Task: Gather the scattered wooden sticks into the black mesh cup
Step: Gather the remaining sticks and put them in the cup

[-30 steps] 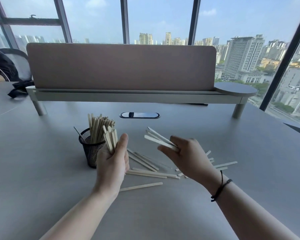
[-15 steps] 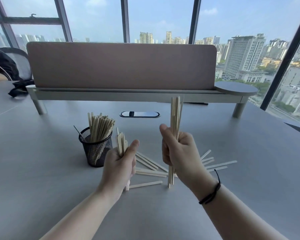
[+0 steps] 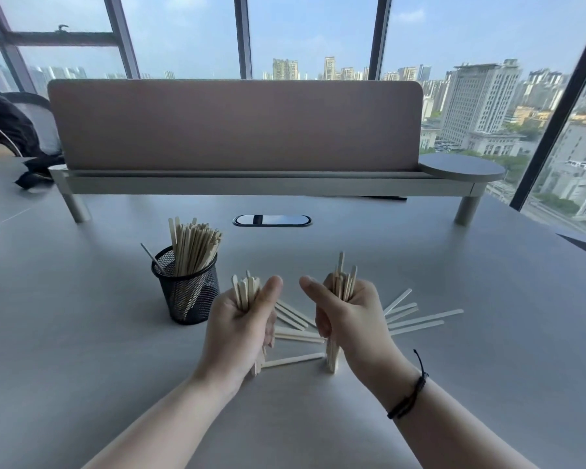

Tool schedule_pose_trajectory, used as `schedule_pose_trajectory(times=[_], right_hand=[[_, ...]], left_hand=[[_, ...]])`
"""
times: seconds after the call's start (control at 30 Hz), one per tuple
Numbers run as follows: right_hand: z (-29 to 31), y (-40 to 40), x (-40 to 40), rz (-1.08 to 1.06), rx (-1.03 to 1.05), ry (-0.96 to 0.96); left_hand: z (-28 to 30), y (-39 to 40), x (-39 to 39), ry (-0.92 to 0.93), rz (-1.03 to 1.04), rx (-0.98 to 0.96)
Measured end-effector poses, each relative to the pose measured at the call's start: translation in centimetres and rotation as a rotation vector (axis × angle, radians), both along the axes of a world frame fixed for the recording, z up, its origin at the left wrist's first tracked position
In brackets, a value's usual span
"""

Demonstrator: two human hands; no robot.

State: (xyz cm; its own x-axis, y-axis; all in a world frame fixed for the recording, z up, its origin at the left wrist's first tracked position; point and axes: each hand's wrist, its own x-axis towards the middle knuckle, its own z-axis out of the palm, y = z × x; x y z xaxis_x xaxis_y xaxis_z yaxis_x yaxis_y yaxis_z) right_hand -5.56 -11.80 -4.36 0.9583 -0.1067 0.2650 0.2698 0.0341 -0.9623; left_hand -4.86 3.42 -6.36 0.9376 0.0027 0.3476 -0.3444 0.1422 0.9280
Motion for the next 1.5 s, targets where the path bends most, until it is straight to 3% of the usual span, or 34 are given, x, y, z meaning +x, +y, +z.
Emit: schedule_pose_trajectory(times=[0.23, 0.37, 0.47, 0.57, 0.67, 0.8, 0.87, 1.03, 1.13, 1.3, 1.4, 1.5], right_hand=[[0.1, -0.2, 0.1, 0.096, 0.019, 0.086], [0.6, 0.1, 0.1, 0.139, 0.028, 0.177], [2.2, 0.7, 0.2, 0.177, 0.087, 0.173], [4.2, 2.4, 1.1, 0.219, 0.150, 0.162], [6.6, 5.7, 2.8, 0.284, 0.234, 0.106], [10.2, 10.9, 5.5, 0.283, 0.261, 0.004], [11.3, 13.0, 6.8, 0.249, 0.262, 0.021], [10.7, 16.6, 9.6, 0.214, 0.274, 0.048], [9.3, 16.5, 10.8, 0.161, 0.088, -0.024], [8.6, 14.6, 11.2, 0.063, -0.392, -0.130], [7.5, 14.2, 10.1, 0.210, -0.618, -0.128], [6.4, 13.7, 9.7, 0.321, -0.676, -0.064]], left_hand=[[0.0, 0.1, 0.1, -0.044, 0.033, 0.092], [-0.2, -0.5, -0.3, 0.027, 0.055, 0.134], [0.7, -0.2, -0.5, 0.124, 0.054, 0.053], [3.8, 1.0, 0.0, 0.177, 0.024, -0.151], [8.4, 3.7, 1.4, 0.073, 0.104, -0.290], [12.9, 7.7, 4.2, -0.015, 0.304, -0.306], [13.3, 8.9, 5.8, -0.001, 0.384, -0.229], [10.8, 10.4, 8.1, 0.068, 0.557, 0.285], [8.8, 11.4, 8.9, 0.083, 0.590, 0.417], [5.5, 12.0, 8.5, 0.119, 0.466, 0.324], [3.9, 12.1, 8.0, 0.068, 0.318, 0.306], [3.5, 12.8, 7.9, 0.031, 0.207, 0.475]])
